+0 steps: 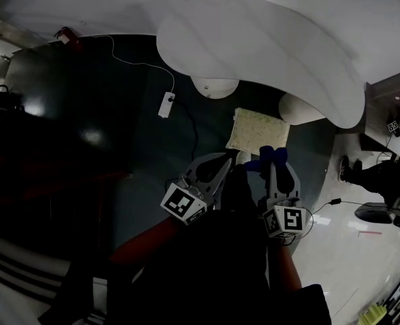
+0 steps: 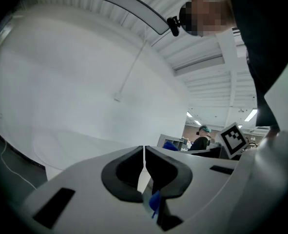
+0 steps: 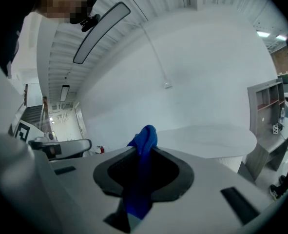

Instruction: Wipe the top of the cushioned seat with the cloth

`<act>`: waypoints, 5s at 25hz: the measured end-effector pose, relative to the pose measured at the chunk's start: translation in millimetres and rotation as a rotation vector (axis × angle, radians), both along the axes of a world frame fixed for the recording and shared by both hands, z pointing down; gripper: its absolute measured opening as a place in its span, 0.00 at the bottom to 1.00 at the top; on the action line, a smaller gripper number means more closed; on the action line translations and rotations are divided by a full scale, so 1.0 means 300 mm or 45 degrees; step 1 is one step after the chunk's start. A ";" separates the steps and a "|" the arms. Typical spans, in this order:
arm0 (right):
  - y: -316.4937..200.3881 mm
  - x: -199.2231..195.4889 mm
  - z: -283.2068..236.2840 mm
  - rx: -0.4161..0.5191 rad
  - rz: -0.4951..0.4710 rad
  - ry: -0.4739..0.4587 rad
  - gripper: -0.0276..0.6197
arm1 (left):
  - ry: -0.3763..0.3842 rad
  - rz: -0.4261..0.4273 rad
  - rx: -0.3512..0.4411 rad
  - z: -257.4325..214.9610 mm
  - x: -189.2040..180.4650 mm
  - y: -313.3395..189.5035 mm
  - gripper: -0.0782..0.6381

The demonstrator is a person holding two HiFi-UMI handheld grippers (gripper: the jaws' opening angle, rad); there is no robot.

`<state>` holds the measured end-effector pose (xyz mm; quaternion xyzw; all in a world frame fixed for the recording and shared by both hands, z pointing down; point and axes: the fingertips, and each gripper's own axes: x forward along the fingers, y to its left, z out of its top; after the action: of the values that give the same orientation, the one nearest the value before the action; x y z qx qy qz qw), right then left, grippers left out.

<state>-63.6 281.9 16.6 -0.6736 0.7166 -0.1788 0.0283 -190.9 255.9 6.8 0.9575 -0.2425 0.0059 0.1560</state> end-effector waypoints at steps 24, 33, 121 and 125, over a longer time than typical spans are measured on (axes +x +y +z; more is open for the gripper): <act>-0.613 0.247 0.788 -0.232 -0.367 -0.050 0.19 | -0.310 -0.236 -0.230 0.726 0.305 -0.426 0.14; -0.747 0.203 1.123 -0.334 -0.310 -0.159 0.19 | -0.280 -0.226 -0.301 0.990 0.328 -0.505 0.14; -0.605 0.557 2.050 -1.057 -0.208 0.120 0.19 | -0.342 0.031 -0.512 1.327 0.553 -0.416 0.14; -0.570 0.608 2.067 -1.052 -0.169 0.106 0.19 | -0.334 0.040 -0.518 1.311 0.580 -0.402 0.14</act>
<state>118.8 110.8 636.6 -0.5872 0.6269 -0.4255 -0.2848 -17.0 135.2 400.1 0.9010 -0.2397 0.1815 0.3126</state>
